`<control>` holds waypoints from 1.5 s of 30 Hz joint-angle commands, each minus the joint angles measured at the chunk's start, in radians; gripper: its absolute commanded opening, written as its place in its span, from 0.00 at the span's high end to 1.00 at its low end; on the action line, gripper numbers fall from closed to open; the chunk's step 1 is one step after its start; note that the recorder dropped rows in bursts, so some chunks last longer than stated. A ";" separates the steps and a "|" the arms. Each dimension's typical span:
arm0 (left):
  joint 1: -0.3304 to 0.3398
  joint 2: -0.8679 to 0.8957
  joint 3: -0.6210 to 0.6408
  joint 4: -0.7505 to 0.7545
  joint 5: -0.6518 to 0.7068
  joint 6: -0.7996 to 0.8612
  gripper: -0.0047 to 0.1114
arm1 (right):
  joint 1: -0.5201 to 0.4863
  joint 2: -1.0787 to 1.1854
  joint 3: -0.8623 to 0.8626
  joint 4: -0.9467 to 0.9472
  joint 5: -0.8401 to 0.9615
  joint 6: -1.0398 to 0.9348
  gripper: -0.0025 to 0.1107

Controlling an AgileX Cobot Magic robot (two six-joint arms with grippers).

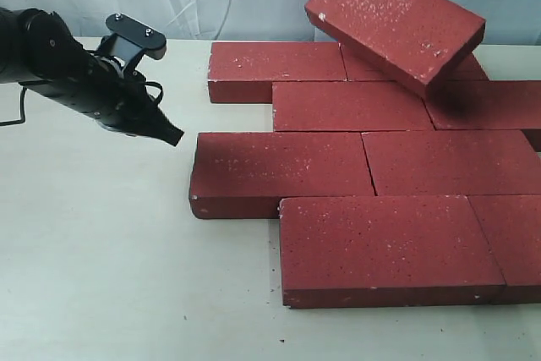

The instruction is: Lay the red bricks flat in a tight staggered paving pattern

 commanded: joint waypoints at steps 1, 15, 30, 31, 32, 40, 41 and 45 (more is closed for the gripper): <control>0.011 -0.031 0.007 0.018 0.023 0.000 0.96 | 0.007 -0.078 -0.005 0.040 -0.006 0.054 0.97; 0.421 -0.159 0.104 -0.040 0.038 -0.008 0.96 | 0.330 -0.109 -0.001 0.021 -0.006 0.078 0.97; 0.548 -0.157 0.162 -0.081 -0.098 -0.008 0.96 | 0.642 0.076 -0.001 -0.089 -0.006 0.107 0.73; 0.548 -0.157 0.162 -0.081 -0.100 -0.008 0.96 | 0.642 0.078 -0.001 -0.091 -0.006 0.106 0.65; 0.548 -0.157 0.162 -0.081 -0.102 -0.008 0.96 | 0.642 0.084 -0.001 -0.093 -0.006 0.106 0.57; 0.548 -0.139 0.162 -0.091 -0.156 -0.008 0.96 | 0.628 -0.009 -0.001 -0.255 -0.006 0.217 0.54; 0.548 -0.130 0.162 -0.102 -0.176 -0.008 0.96 | 0.624 -0.026 -0.001 -0.275 -0.006 0.239 0.58; 0.548 -0.085 0.162 -0.120 -0.220 -0.008 0.96 | 0.607 -0.106 -0.001 -0.410 -0.006 0.318 0.78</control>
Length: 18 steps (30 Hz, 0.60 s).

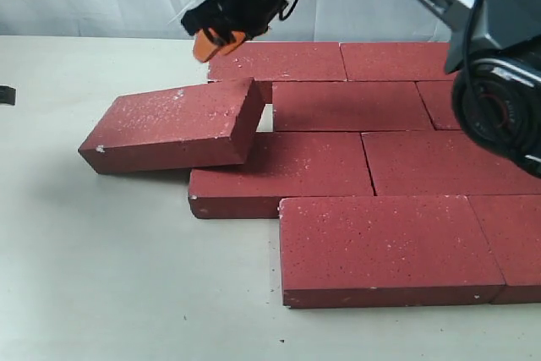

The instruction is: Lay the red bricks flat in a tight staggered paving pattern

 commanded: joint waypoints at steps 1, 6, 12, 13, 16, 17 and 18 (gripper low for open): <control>0.005 0.050 0.006 -0.028 -0.048 -0.004 0.96 | -0.022 -0.098 -0.003 -0.164 -0.004 0.109 0.84; 0.005 0.088 0.006 -0.043 -0.032 -0.004 0.96 | -0.021 -0.167 0.160 -0.227 -0.004 0.134 0.98; 0.003 0.092 0.000 -0.093 -0.016 0.006 0.96 | -0.014 -0.227 0.446 -0.176 -0.004 0.074 0.98; -0.005 0.094 -0.002 -0.103 -0.001 0.023 0.96 | -0.014 -0.227 0.479 -0.150 -0.004 0.037 0.98; -0.042 0.106 -0.002 -0.134 0.017 0.095 0.96 | -0.014 -0.212 0.532 -0.133 -0.004 -0.010 0.98; -0.054 0.110 -0.004 -0.150 0.015 0.125 0.96 | -0.014 -0.207 0.535 -0.135 -0.004 -0.010 0.98; -0.070 0.116 -0.008 -0.168 0.013 0.160 0.96 | -0.014 -0.199 0.536 -0.135 -0.004 -0.010 0.98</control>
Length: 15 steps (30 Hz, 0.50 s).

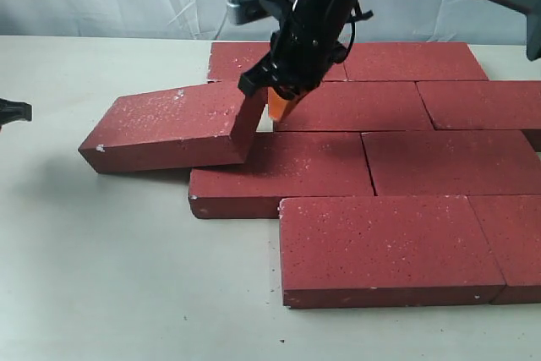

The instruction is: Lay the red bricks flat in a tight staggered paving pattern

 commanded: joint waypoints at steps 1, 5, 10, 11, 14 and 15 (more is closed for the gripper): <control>-0.064 0.031 -0.012 -0.085 0.012 0.135 0.96 | -0.001 0.012 0.027 0.024 -0.008 -0.033 0.98; -0.087 0.073 -0.036 -0.109 0.012 0.174 0.96 | -0.001 0.034 0.027 0.096 -0.008 -0.041 0.98; -0.087 0.100 -0.058 -0.117 0.015 0.177 0.96 | -0.001 0.045 0.026 0.111 -0.104 -0.055 0.98; -0.087 0.100 -0.058 -0.121 0.015 0.177 0.96 | -0.001 0.047 0.026 0.123 -0.133 -0.055 0.98; -0.087 0.100 -0.062 -0.127 0.018 0.177 0.96 | -0.001 0.072 0.002 0.180 -0.213 -0.067 0.98; -0.087 0.100 -0.062 -0.127 0.018 0.177 0.96 | 0.001 0.078 -0.009 0.190 -0.228 -0.067 0.98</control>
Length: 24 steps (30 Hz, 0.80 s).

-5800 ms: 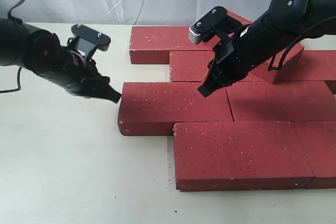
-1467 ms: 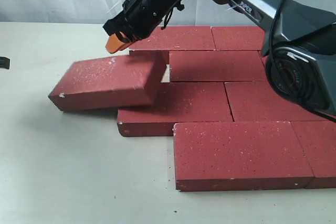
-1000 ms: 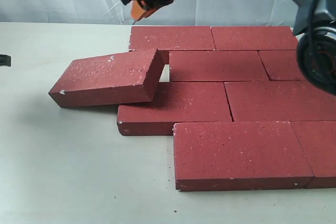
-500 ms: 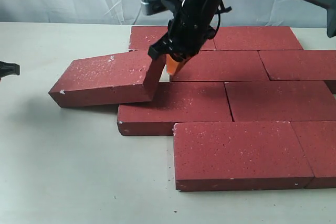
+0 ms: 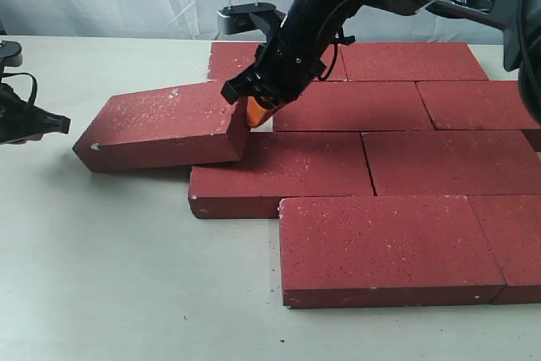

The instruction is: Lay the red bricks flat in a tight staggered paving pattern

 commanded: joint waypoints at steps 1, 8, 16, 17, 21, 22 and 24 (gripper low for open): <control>-0.005 -0.001 -0.007 -0.017 -0.005 0.004 0.96 | 0.005 0.035 -0.036 0.050 -0.087 -0.015 0.98; -0.005 -0.001 -0.007 -0.017 -0.033 0.004 0.96 | 0.030 0.114 -0.125 0.087 -0.247 -0.016 0.98; -0.003 -0.022 -0.007 -0.017 -0.119 0.004 0.96 | 0.051 0.205 -0.258 0.166 -0.300 -0.017 0.98; -0.003 -0.039 -0.007 -0.017 -0.117 0.004 0.96 | 0.064 0.207 -0.261 0.168 -0.307 -0.031 0.98; 0.000 -0.085 -0.003 -0.017 -0.101 0.004 0.96 | 0.086 0.219 -0.261 0.129 -0.302 -0.063 0.98; 0.006 -0.084 -0.001 -0.017 -0.105 0.004 0.96 | 0.086 0.217 -0.261 0.124 -0.302 -0.063 0.98; 0.019 -0.084 0.014 -0.015 -0.140 0.004 0.96 | 0.080 0.204 -0.261 0.106 -0.299 -0.063 0.98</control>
